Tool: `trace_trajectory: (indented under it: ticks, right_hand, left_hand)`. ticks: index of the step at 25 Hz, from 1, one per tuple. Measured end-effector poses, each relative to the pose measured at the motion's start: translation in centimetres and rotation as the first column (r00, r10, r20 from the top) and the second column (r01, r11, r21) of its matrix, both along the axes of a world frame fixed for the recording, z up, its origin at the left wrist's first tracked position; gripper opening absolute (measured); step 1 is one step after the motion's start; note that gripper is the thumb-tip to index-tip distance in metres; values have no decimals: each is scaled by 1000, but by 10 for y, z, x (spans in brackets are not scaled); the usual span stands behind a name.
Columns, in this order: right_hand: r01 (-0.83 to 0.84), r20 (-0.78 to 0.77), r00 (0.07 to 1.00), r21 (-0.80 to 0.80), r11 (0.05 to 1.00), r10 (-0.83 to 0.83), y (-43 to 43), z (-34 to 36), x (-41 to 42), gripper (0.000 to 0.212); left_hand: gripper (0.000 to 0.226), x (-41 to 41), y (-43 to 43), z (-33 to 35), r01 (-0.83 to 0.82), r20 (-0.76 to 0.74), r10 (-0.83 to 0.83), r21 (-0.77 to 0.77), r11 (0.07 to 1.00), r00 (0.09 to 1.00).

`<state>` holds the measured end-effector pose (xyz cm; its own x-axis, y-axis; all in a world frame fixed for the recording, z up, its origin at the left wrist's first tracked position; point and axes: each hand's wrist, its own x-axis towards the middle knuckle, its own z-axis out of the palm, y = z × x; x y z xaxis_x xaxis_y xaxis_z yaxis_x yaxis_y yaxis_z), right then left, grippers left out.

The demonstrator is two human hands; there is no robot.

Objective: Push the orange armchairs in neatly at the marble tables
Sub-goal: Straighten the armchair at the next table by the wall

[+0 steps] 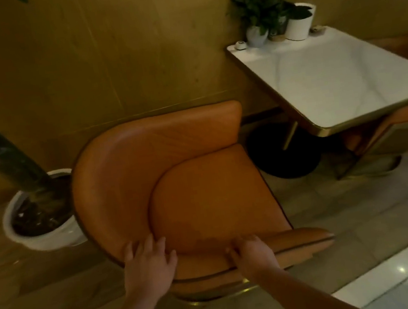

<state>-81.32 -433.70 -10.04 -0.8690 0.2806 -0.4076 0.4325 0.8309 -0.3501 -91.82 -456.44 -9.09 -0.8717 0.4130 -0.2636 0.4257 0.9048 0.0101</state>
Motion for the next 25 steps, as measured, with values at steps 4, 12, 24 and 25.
trace_trajectory:
  ticks: [4, 12, 24, 25]
  right_hand:
    - [-13, -62, 998, 101, 995, 19, -2, -20, 6, 41]
    - [89, -301, 953, 325, 941, 14, -11, -62, 10, 46]
    - [37, -276, 958, 383, 923, 76, 70, -64, -60, 49]
    - [29, -253, 965, 378, 925, 73, 81, -62, -66, 46]
  left_hand:
    - [60, -3, 4, -7, 2, -89, 1, 36, 999, 996]
    - [54, 2, 0, -34, 125, -299, -104, 53, 991, 949]
    - [52, -48, 76, -28, 105, -185, -114, -57, 993, 976]
    - [52, -52, 85, -29, 104, -175, -111, -47, 993, 978]
